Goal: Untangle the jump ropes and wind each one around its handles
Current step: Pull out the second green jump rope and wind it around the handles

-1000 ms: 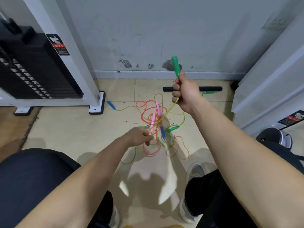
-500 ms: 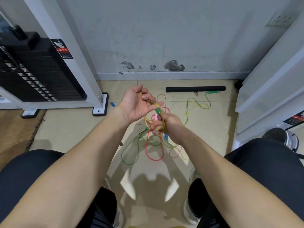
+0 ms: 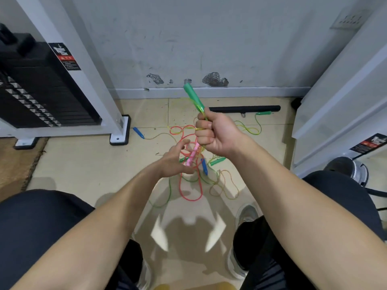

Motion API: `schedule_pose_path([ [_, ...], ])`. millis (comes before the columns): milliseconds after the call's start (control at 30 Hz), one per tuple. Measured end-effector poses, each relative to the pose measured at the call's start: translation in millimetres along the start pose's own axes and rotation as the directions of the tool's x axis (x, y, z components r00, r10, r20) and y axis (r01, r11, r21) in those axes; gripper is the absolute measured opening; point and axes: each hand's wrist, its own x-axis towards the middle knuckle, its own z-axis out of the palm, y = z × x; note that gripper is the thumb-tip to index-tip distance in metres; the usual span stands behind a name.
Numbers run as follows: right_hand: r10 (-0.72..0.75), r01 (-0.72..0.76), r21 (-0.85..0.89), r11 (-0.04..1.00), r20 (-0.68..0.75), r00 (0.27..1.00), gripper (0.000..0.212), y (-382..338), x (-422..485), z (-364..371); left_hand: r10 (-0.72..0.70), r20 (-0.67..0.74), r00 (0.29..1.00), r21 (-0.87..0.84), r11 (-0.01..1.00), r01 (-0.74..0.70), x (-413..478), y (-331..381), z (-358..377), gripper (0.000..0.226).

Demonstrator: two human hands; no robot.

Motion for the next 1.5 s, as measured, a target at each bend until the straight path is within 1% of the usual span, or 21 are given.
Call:
schedule_pose_path([
  [33,0.003,-0.004,0.019,1.000,0.019,1.000,0.041,1,0,6,0.054,0.011,0.999,0.039,0.998,-0.054,6,6,11,0.098],
  [67,0.004,-0.005,0.036,0.999,0.036,0.999,0.041,1,-1,11,0.100,0.013,0.995,0.045,0.994,-0.100,12,13,20,0.087],
  [167,-0.029,0.023,0.087,0.996,0.073,0.997,0.041,-3,-4,19,0.083,0.004,0.997,-0.054,0.995,-0.083,34,15,44,0.023],
  [267,-0.143,0.139,0.165,0.976,0.014,0.990,0.043,-19,-7,12,-0.011,-0.006,1.000,0.132,0.991,0.012,34,-2,40,0.027],
  [333,-0.249,0.266,0.158,0.951,-0.123,0.961,0.042,-31,-6,-1,-0.042,-0.047,0.998,0.188,0.981,0.050,23,-12,26,0.029],
  [433,-0.450,0.394,-0.218,0.893,-0.432,0.781,0.037,-37,2,-33,-0.121,0.008,0.993,-0.058,0.991,0.121,4,-4,-2,0.035],
  [500,-0.571,0.304,-0.519,0.799,-0.495,0.655,0.034,-29,12,-58,-0.085,0.073,0.994,-0.261,0.960,0.101,-10,16,-20,0.035],
  [533,-0.607,0.255,-0.609,0.751,-0.485,0.629,0.033,-21,17,-68,-0.045,0.088,0.995,-0.336,0.939,0.073,-16,29,-29,0.034],
  [633,-0.608,0.186,-0.714,0.675,-0.396,0.688,0.028,7,26,-82,0.080,0.130,0.988,-0.534,0.845,0.002,-28,65,-52,0.029],
  [733,-0.461,0.182,-0.621,0.762,-0.324,0.826,0.029,38,24,-62,0.146,0.094,0.985,-0.742,0.669,-0.029,-34,92,-63,0.027],
  [833,-0.194,0.092,-0.386,0.918,-0.235,0.952,0.028,62,17,-47,0.061,-0.059,0.996,-0.855,0.511,-0.082,-27,98,-69,0.028],
  [900,-0.078,0.011,-0.321,0.947,-0.196,0.978,0.030,65,9,-48,-0.060,-0.154,0.986,-0.875,0.471,-0.108,-19,92,-75,0.030],
  [933,-0.047,-0.018,-0.320,0.947,-0.194,0.980,0.031,63,5,-48,-0.118,-0.169,0.978,-0.876,0.473,-0.094,-17,85,-79,0.033],
  [1000,-0.049,-0.027,-0.346,0.938,-0.211,0.976,0.034,53,-3,-47,-0.227,-0.129,0.965,-0.799,0.600,0.034,-13,67,-84,0.049],
  [1100,-0.093,0.021,-0.338,0.941,-0.199,0.976,0.035,33,-8,-42,-0.347,0.097,0.933,-0.420,0.836,0.355,-13,36,-85,0.083],
  [1133,-0.098,0.037,-0.312,0.949,-0.182,0.978,0.035,27,-10,-37,-0.368,0.179,0.913,-0.333,0.850,0.408,-17,28,-81,0.080],
  [1200,-0.092,0.045,-0.285,0.957,-0.154,0.984,0.035,16,-11,-26,-0.392,0.242,0.887,-0.301,0.839,0.453,-19,13,-66,0.052],
  [1267,-0.071,0.030,-0.296,0.955,-0.126,0.990,0.036,9,-11,-13,-0.348,0.182,0.920,-0.186,0.906,0.379,-13,-1,-43,0.026],
  [1333,-0.041,0.015,-0.301,0.954,-0.080,0.996,0.036,6,-11,0,-0.213,0.104,0.972,0.067,0.976,0.206,-4,-4,-15,0.004],
  [1367,-0.023,0.007,-0.290,0.957,-0.052,0.998,0.036,6,-11,6,-0.154,0.094,0.984,0.117,0.983,0.143,-1,1,-1,0.014],
  [1500,0.020,-0.003,-0.220,0.975,0.074,0.997,0.034,6,-18,24,0.068,-0.001,0.998,0.012,0.998,-0.068,25,24,42,0.072],
])
